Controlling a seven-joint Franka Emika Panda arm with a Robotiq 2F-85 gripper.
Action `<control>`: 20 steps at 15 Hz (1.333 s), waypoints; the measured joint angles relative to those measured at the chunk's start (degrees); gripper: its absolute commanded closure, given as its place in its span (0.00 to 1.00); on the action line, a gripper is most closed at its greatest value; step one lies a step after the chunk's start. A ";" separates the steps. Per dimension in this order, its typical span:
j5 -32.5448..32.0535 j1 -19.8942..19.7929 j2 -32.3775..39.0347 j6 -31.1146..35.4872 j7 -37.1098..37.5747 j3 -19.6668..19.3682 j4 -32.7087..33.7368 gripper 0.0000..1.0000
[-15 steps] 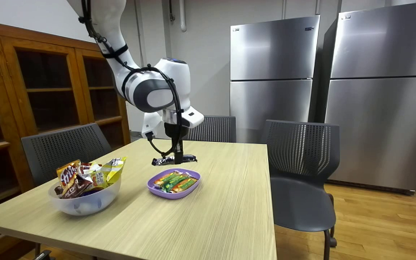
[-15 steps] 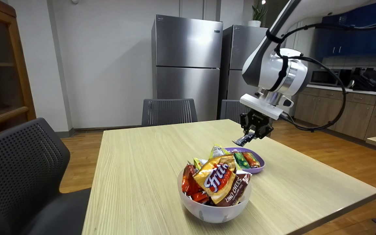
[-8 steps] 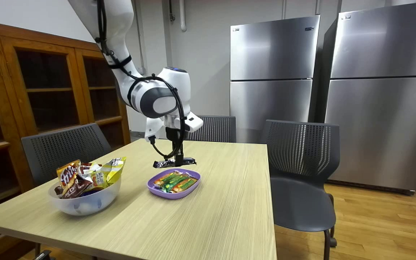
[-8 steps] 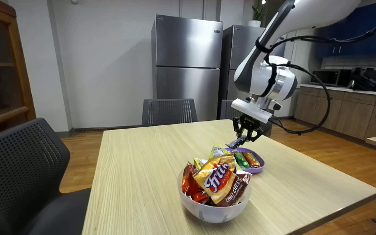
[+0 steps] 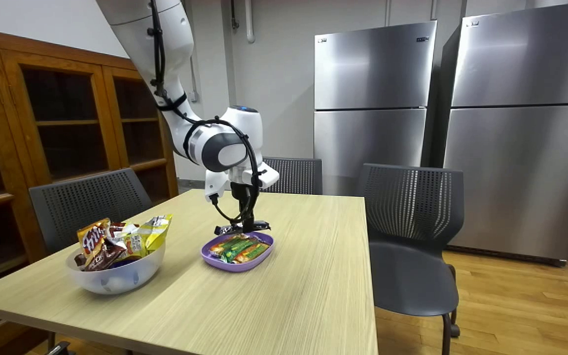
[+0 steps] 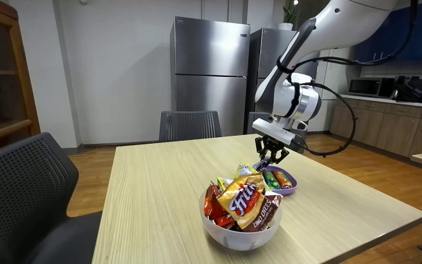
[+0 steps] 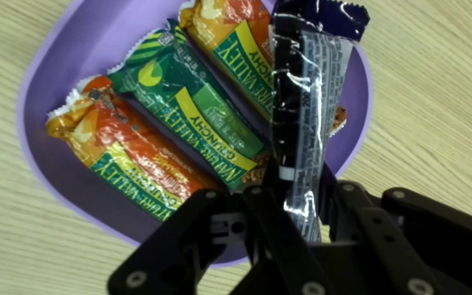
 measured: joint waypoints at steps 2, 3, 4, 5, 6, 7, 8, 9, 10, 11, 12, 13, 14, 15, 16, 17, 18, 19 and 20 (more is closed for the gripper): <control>-0.01 0.00 1.19 -0.26 0.44 0.00 1.22 0.94; -0.01 0.00 1.64 -0.35 0.57 0.00 1.69 0.94; -0.01 0.00 2.02 -0.45 0.66 0.00 2.09 0.94; -0.01 0.00 2.35 -0.54 0.74 0.00 2.43 0.94; -0.01 0.00 2.65 -0.64 0.82 0.00 2.74 0.94; -0.01 0.00 2.92 -0.72 0.87 0.00 2.98 0.94; -0.01 0.00 3.08 -0.78 0.90 0.00 3.12 0.94; -0.01 0.00 3.17 -0.82 0.91 0.00 3.20 0.94; -0.01 0.00 3.21 -0.85 0.92 0.00 3.25 0.94; -0.01 0.00 3.22 -0.88 0.92 0.00 3.26 0.94; -0.01 0.00 3.22 -0.92 0.92 0.00 3.28 0.94; -0.01 0.00 3.22 -0.94 0.93 0.00 3.29 0.52; -0.01 0.00 3.22 -0.98 0.93 0.01 3.29 0.51; -0.01 0.00 3.22 -1.06 0.93 0.01 3.29 0.45; -0.01 0.00 3.22 -1.07 0.93 0.05 3.30 0.38; -0.01 -0.01 3.20 -1.08 0.92 0.10 3.30 0.31; -0.01 -0.07 3.14 -1.08 0.89 0.23 3.29 0.23; -0.01 -0.24 2.92 -1.08 0.73 0.51 3.21 0.16; 0.00 -0.50 2.59 -1.08 0.48 0.91 3.02 0.08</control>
